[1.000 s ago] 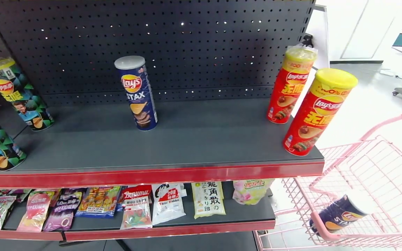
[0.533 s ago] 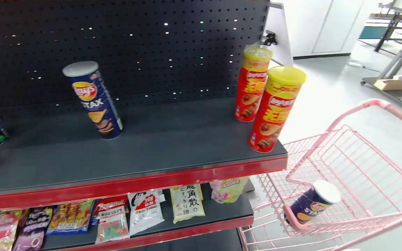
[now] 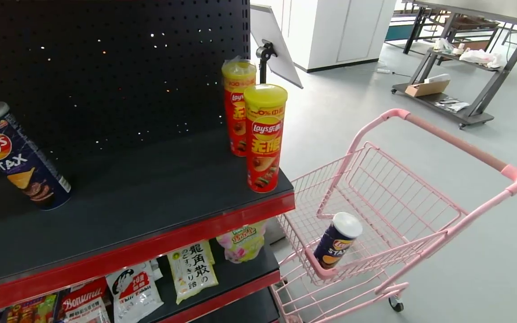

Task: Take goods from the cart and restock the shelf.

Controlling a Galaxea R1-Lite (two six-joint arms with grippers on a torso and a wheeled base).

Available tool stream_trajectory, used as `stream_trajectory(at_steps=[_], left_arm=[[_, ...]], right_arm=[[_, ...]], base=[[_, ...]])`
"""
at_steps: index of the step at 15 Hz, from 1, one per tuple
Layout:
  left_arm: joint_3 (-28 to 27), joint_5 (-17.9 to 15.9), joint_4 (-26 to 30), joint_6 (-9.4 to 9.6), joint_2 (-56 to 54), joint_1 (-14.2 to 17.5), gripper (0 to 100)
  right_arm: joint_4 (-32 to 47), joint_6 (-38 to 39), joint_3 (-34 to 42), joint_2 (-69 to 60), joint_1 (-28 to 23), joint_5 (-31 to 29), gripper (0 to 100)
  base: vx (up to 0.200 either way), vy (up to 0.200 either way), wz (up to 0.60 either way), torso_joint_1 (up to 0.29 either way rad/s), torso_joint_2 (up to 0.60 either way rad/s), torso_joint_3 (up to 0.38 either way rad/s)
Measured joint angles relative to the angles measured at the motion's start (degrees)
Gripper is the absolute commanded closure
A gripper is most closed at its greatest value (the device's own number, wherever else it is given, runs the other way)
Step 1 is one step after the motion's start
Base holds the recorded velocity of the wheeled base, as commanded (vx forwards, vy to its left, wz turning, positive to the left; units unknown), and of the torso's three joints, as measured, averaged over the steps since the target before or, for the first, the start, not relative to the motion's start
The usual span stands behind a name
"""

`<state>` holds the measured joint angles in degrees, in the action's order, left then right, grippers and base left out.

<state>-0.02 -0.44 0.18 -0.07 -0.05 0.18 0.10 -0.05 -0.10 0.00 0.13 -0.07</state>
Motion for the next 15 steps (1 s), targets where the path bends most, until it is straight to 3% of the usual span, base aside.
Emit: stream_trajectory(at_steps=[3, 8, 11, 15], left_arm=[[-0.02, 0.0, 0.0, 0.0, 0.0, 0.0, 0], [-0.02, 0.0, -0.02, 0.0, 0.0, -0.02, 0], [-0.02, 0.0, -0.05, 0.0, 0.0, 0.0, 0], [-0.05, -0.05, -0.09, 0.0, 0.0, 0.02, 0]], right_arm=[[0.01, -0.02, 0.0, 0.0, 0.07, -0.02, 0], [-0.02, -0.02, 0.0, 0.0, 0.0, -0.02, 0], [0.0, -0.09, 0.0, 0.0, 0.02, -0.02, 0], [0.06, -0.11, 0.0, 0.0, 0.09, -0.06, 0]], base=[[-0.2, 0.0, 0.0, 0.006, 0.0, -0.001], [0.0, 0.0, 0.0, 0.0, 0.0, 0.0], [0.0, -0.2, 0.0, 0.002, 0.0, -0.001], [0.0, 0.0, 0.0, 0.0, 0.0, 0.0]])
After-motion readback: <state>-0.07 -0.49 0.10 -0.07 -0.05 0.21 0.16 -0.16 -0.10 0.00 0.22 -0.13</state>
